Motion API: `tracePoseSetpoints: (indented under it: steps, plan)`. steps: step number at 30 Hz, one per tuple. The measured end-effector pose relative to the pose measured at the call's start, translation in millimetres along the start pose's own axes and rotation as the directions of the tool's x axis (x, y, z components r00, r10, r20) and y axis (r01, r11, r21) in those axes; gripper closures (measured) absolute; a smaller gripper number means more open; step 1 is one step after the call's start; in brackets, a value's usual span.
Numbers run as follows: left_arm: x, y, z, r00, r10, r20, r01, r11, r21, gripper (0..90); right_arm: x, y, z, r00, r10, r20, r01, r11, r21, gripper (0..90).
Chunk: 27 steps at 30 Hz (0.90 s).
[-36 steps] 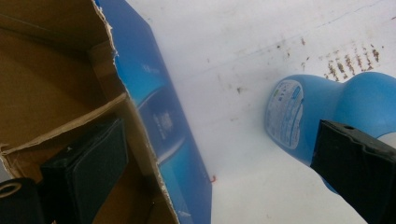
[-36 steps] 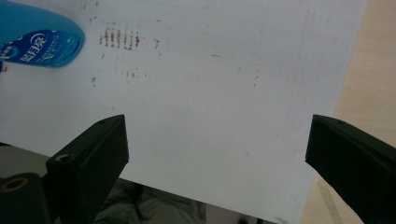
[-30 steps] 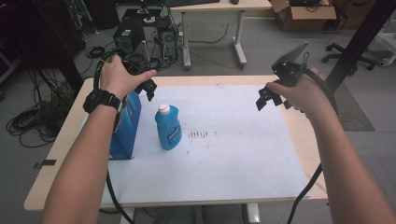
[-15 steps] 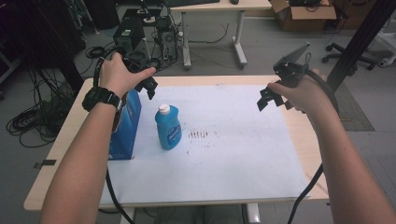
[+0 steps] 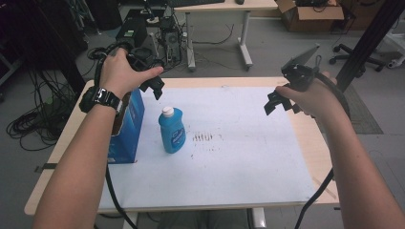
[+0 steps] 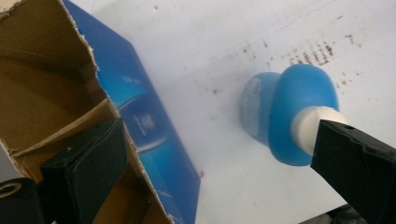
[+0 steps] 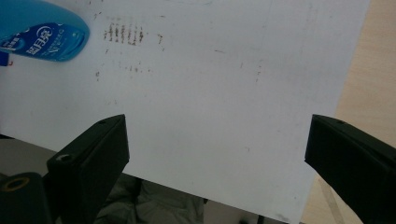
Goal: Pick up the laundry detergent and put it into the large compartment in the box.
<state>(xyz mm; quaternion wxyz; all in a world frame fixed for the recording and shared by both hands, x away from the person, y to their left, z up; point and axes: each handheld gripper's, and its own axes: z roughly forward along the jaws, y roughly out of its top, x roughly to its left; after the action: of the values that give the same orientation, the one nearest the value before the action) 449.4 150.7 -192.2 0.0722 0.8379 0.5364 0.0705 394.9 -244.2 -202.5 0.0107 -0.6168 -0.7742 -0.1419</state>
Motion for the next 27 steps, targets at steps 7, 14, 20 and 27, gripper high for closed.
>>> tracePoseSetpoints:
  steps: [7, 14, 20, 27]
  plan:
    - [-13.5, -0.5, -2.6, 0.9989, 0.043, 0.018, -0.043, 0.9991, 0.003, 3.9, -1.8, -3.5, -1.4, 1.0, -0.002, -0.003, 0.002, 1.0, -0.004, 6.6]
    - [-27.0, -0.7, -3.4, 0.9958, 0.084, 0.036, -0.084, 0.9964, 0.0, 3.9, -6.2, -7.2, -0.5, 1.0, 0.002, -0.004, -0.002, 1.0, -0.003, 6.7]
    - [-39.3, -0.9, -0.3, 0.9935, 0.103, 0.049, -0.103, 0.9947, 0.004, 3.9, -8.8, -9.3, 1.0, 0.9999, 0.004, -0.01, -0.004, 1.0, -0.004, 7.0]
    - [-50.7, -0.3, 5.9, 0.9902, 0.132, 0.045, -0.133, 0.9909, 0.018, 4.0, -7.8, -10.9, 2.1, 0.9999, -0.004, -0.013, 0.004, 1.0, -0.004, 7.0]
